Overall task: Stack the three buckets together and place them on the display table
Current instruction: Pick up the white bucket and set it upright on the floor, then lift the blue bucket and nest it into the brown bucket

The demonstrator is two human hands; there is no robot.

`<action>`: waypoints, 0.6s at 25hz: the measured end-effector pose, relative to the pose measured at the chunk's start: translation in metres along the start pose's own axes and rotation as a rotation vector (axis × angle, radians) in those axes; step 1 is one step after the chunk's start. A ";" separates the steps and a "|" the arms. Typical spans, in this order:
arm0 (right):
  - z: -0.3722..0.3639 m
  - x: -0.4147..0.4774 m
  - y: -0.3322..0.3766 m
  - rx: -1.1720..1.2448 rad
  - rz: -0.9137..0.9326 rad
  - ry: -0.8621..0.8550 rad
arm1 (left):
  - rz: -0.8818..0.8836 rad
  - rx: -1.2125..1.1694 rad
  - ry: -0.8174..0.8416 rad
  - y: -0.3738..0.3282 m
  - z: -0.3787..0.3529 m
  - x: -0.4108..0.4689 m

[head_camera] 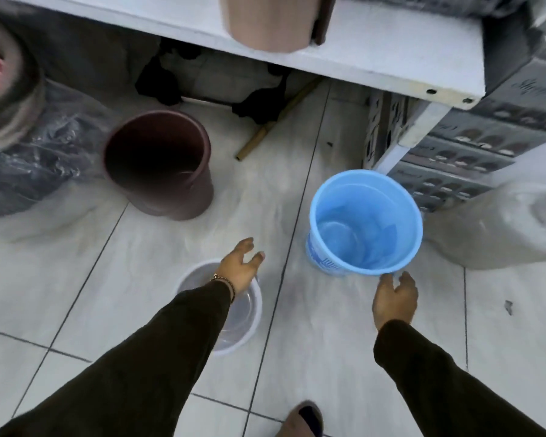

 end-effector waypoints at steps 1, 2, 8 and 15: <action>0.006 0.021 0.000 -0.012 -0.054 -0.016 | 0.025 -0.039 0.031 -0.015 -0.020 0.006; 0.006 0.042 -0.004 -0.039 -0.136 0.009 | 0.055 -0.066 0.060 -0.028 -0.043 0.014; -0.048 0.068 -0.007 0.257 -0.460 0.377 | 0.174 -0.175 0.155 -0.059 -0.143 0.038; -0.001 0.036 -0.001 0.171 -0.330 0.384 | 0.217 -0.444 0.052 -0.074 -0.099 0.010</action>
Point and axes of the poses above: each hand's wrist, its own x-axis towards the middle knuckle, its own z-axis out of the back of the hand, y = z × x, the point moved 10 cm from there along x, towards the middle knuckle, and after that the axes turned 10 degrees about -y, right-handed, at the moved point
